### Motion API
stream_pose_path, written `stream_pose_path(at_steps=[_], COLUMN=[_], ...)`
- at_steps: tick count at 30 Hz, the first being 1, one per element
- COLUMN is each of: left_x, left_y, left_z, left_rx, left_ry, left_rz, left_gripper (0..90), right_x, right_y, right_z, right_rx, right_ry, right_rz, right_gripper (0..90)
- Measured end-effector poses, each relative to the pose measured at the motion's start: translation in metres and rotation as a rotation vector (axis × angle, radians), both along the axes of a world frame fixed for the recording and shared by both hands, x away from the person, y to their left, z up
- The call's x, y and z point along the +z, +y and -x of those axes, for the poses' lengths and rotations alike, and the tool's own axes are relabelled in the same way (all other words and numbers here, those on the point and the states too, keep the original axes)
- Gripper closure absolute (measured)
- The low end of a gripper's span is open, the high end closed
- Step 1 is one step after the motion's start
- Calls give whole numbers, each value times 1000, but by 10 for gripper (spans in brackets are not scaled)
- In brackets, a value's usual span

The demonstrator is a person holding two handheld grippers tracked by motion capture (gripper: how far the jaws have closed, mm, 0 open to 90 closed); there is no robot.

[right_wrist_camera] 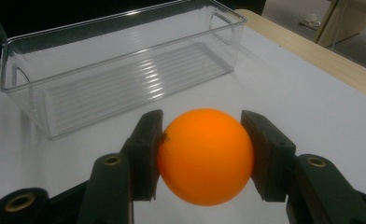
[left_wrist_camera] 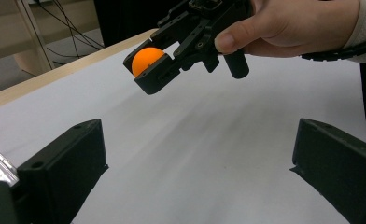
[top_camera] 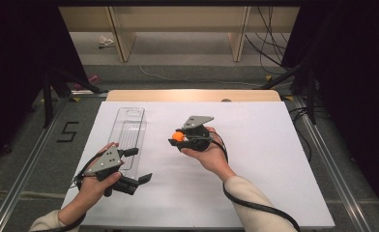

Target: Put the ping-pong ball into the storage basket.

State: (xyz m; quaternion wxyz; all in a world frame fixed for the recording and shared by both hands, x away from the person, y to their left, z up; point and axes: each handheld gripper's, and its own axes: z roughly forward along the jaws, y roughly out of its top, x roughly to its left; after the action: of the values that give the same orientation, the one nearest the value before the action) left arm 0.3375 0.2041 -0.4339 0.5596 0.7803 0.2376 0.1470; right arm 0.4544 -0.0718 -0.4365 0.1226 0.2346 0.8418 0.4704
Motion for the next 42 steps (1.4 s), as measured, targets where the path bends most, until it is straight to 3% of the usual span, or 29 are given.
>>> stream_pose_path(at_steps=[42], left_x=[0], left_y=[0], left_z=[0], left_rx=[-1], left_ry=[-1], left_rz=[1], left_gripper=[23], right_x=[9], right_y=[11], right_z=[-2], right_rx=[7], right_ry=[-15], right_rz=[-15], right_gripper=[516])
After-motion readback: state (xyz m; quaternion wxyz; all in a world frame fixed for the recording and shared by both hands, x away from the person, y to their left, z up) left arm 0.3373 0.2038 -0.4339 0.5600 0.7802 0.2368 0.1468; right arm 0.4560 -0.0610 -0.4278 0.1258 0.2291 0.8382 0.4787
